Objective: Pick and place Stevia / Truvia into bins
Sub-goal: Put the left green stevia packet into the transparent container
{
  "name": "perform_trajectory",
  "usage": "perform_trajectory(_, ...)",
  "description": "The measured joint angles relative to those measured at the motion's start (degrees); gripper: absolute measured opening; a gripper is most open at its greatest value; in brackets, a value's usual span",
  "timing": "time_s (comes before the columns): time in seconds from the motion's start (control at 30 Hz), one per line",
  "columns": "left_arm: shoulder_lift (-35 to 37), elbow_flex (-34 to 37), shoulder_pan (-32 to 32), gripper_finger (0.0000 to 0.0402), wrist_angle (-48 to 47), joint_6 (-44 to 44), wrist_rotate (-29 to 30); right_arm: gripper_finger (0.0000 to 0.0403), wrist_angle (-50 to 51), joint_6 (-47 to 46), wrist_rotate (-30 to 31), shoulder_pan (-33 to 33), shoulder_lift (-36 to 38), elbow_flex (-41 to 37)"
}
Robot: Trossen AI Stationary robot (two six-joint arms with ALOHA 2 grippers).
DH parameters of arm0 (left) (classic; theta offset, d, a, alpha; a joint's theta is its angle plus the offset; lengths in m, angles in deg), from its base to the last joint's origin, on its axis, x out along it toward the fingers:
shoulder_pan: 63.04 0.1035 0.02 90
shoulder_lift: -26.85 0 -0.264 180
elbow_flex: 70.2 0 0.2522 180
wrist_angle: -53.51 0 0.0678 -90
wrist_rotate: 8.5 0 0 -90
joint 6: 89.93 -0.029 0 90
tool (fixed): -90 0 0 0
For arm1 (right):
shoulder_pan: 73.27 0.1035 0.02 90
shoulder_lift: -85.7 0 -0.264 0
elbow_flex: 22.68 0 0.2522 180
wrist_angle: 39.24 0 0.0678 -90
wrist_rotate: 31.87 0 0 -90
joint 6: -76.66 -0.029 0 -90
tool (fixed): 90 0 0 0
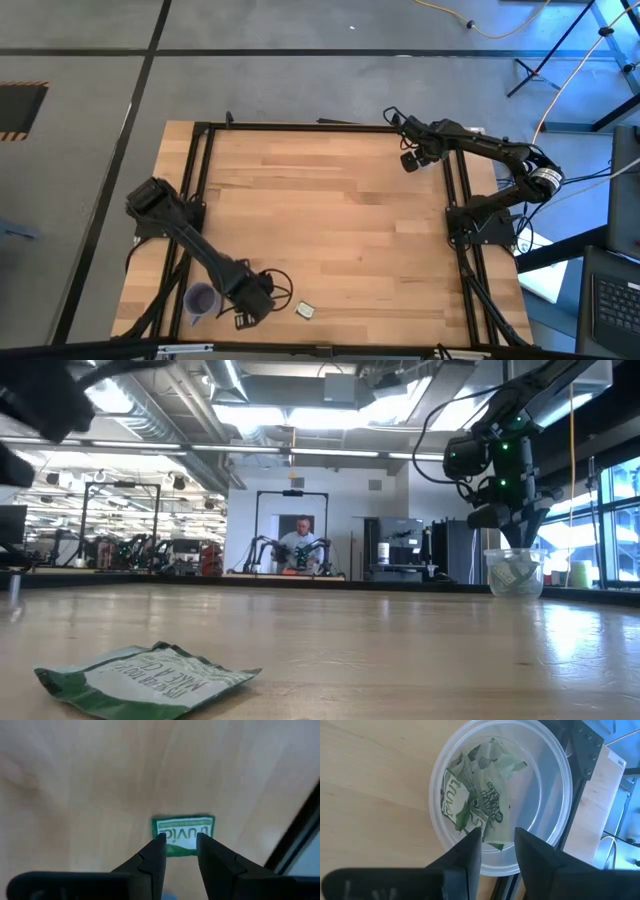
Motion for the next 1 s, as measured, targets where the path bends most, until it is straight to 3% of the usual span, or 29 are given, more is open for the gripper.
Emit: perform_trajectory(1.0, -7.29, -0.24, 0.16, 0.0004, -0.38, -3.61, -2.10, 0.0119, -1.19, -0.13, 0.22, 0.02, 0.02, 0.00)
